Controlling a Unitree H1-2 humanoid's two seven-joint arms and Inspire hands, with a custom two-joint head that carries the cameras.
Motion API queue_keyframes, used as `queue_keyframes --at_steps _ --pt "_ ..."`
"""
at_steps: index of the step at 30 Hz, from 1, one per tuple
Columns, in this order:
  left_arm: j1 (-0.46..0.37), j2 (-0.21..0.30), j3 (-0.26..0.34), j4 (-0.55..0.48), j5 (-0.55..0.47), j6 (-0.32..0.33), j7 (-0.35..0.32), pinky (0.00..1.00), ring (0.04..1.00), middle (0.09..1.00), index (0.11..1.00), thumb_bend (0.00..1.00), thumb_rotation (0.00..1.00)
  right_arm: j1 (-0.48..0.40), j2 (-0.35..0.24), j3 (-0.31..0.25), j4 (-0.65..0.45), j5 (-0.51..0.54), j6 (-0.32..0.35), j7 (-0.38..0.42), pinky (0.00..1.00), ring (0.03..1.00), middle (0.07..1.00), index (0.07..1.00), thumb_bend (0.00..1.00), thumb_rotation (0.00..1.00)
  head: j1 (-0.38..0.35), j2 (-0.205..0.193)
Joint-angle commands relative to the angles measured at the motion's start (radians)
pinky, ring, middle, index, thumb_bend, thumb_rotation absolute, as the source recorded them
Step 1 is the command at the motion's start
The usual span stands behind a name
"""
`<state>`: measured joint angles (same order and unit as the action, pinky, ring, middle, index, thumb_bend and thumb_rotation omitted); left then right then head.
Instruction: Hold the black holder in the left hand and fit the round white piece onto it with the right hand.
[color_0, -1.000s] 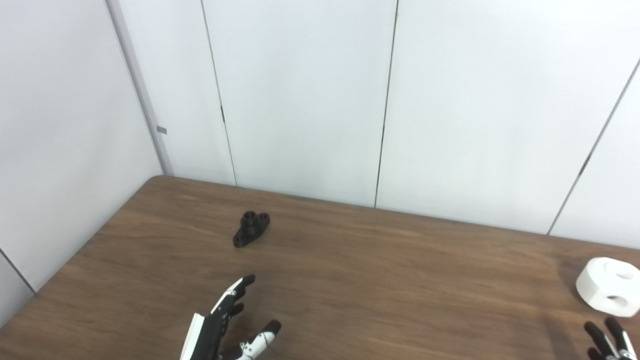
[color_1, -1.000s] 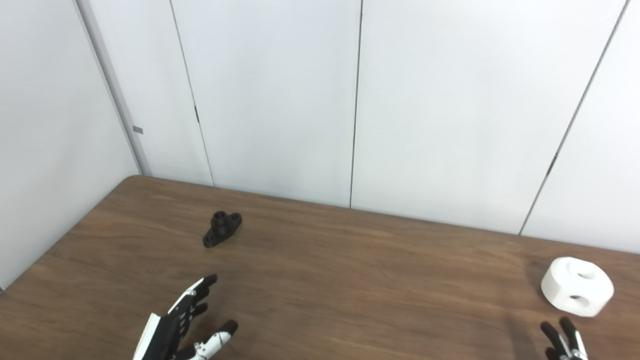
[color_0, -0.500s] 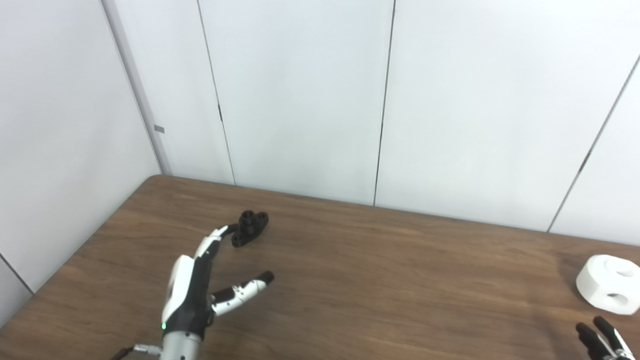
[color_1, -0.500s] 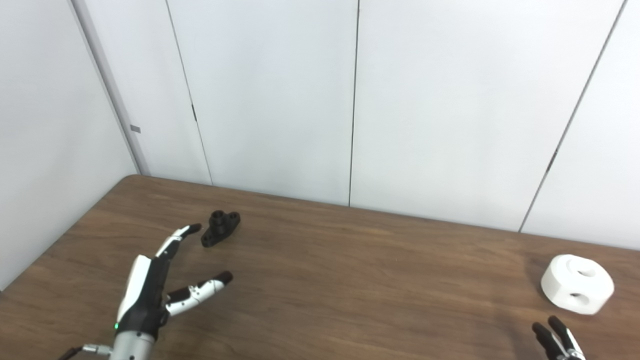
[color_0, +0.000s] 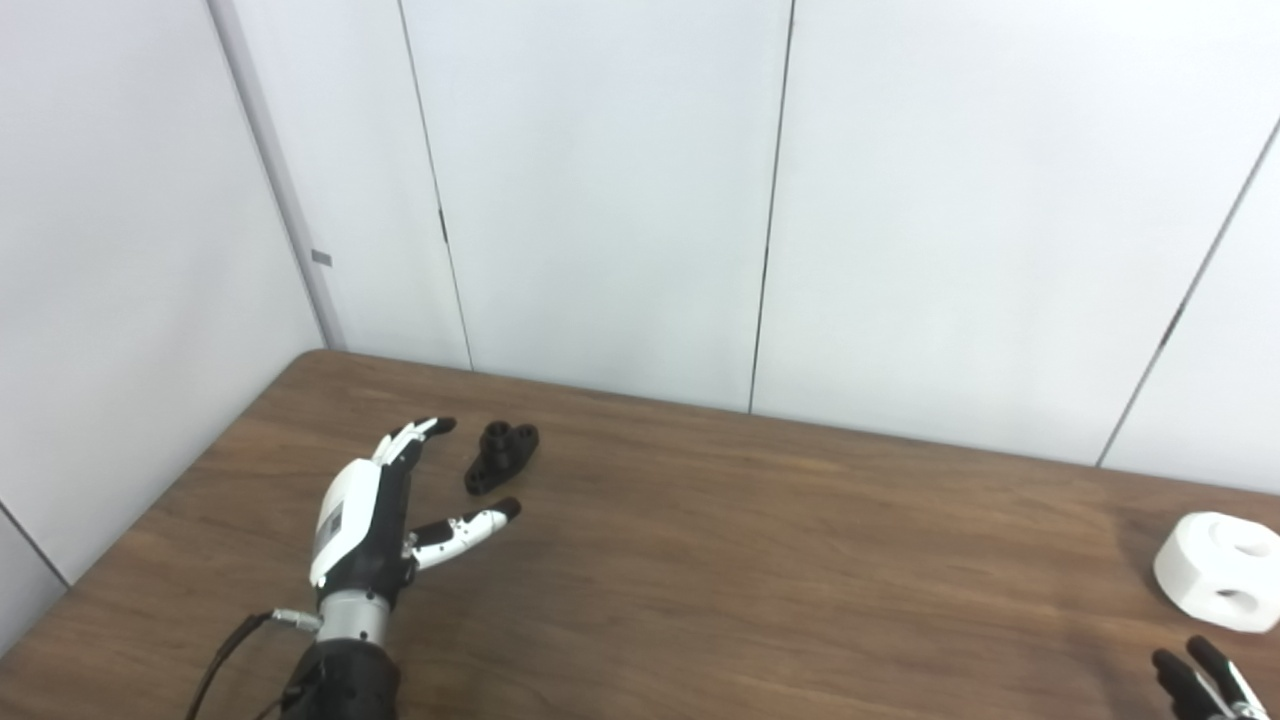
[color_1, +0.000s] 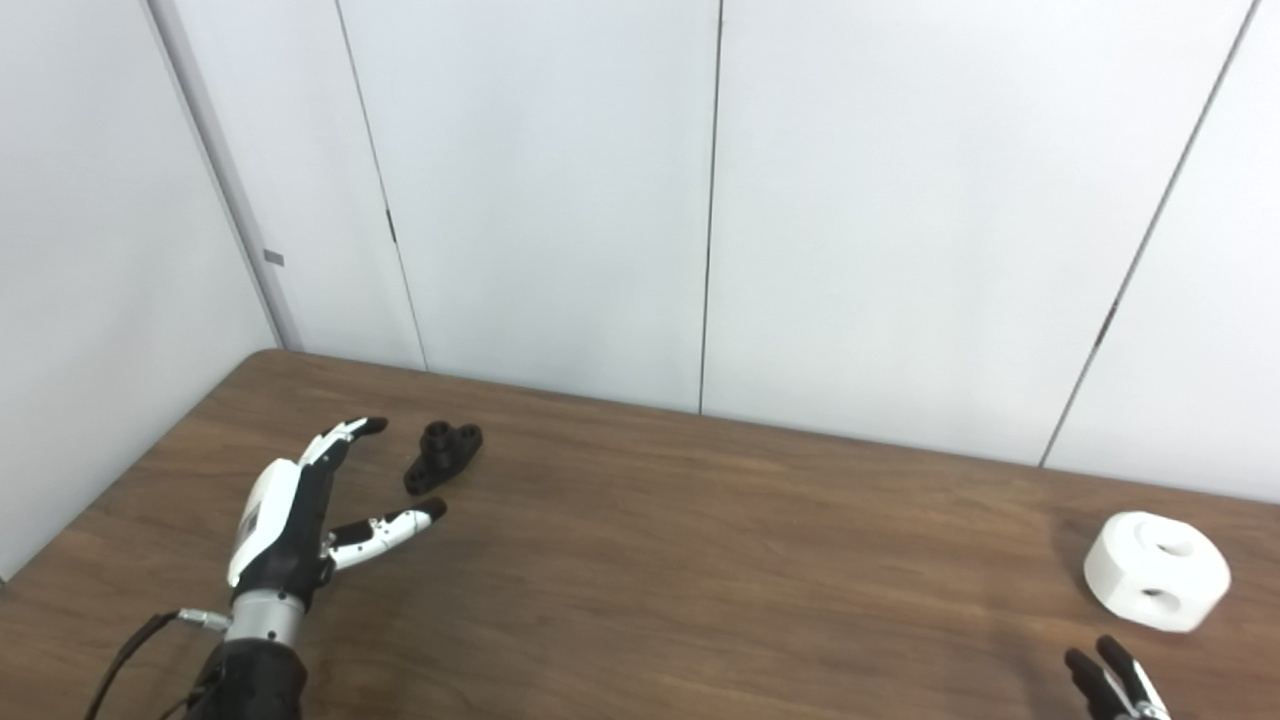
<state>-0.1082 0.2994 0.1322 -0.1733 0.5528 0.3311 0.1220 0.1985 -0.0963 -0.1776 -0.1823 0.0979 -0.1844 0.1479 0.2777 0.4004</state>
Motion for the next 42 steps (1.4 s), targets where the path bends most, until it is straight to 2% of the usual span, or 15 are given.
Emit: queue_keyframes --at_steps 1,7,9,13,17,23,27,34,42 --pt "-0.062 0.026 -0.002 0.019 0.039 0.002 0.033 1.0 0.977 0.931 0.84 0.88 0.35 0.092 0.002 0.014 0.029 0.0 -0.027 -0.004 0.99 0.933 0.89 0.931 0.73 1.0 0.0 0.002" --pt "-0.135 0.051 -0.034 0.14 0.098 0.035 0.052 1.0 0.991 0.944 0.829 0.9 0.38 0.093 0.005 0.017 0.035 0.003 -0.044 -0.002 1.0 0.937 0.89 0.939 0.76 1.0 -0.002 0.002" --pt "-0.159 0.055 -0.044 0.185 0.11 0.043 0.061 1.0 0.993 0.944 0.829 0.89 0.39 0.094 0.006 0.019 0.036 0.0 -0.052 -0.003 0.97 0.926 0.892 0.936 0.76 1.0 -0.005 0.004" --pt "-0.2 0.067 -0.064 0.281 0.118 0.017 0.091 1.0 0.993 0.947 0.826 0.89 0.43 0.097 0.006 0.022 0.035 -0.001 -0.057 -0.001 0.92 0.912 0.909 0.947 0.78 1.0 -0.009 0.007" --pt "-0.235 0.078 -0.087 0.367 0.113 -0.018 0.134 1.0 0.985 0.935 0.81 0.89 0.44 0.1 0.008 0.024 0.031 -0.001 -0.053 -0.002 0.98 0.931 0.919 0.956 0.8 1.0 -0.012 0.008" --pt "-0.268 0.078 -0.107 0.417 0.096 -0.004 0.14 1.0 0.985 0.931 0.814 0.88 0.43 0.11 0.009 0.027 0.008 -0.01 -0.028 -0.006 1.0 0.933 0.913 0.96 0.82 1.0 -0.017 0.011" --pt "-0.29 0.07 -0.11 0.448 0.087 0.021 0.134 1.0 0.984 0.935 0.815 0.88 0.43 0.11 0.011 0.027 0.01 -0.006 -0.041 -0.004 1.0 0.936 0.921 0.963 0.81 1.0 -0.021 0.013" --pt "-0.313 0.061 -0.121 0.489 0.066 0.017 0.14 1.0 0.97 0.921 0.798 0.88 0.41 0.115 0.005 0.034 0.0 -0.018 -0.039 0.001 0.99 0.952 0.926 0.975 0.8 1.0 -0.027 0.015" --pt "-0.325 0.06 -0.133 0.515 0.062 0.017 0.146 1.0 0.96 0.914 0.769 0.87 0.38 0.124 -0.002 0.04 -0.017 -0.02 -0.016 0.012 1.0 1.0 0.979 1.0 0.79 1.0 -0.034 0.017"
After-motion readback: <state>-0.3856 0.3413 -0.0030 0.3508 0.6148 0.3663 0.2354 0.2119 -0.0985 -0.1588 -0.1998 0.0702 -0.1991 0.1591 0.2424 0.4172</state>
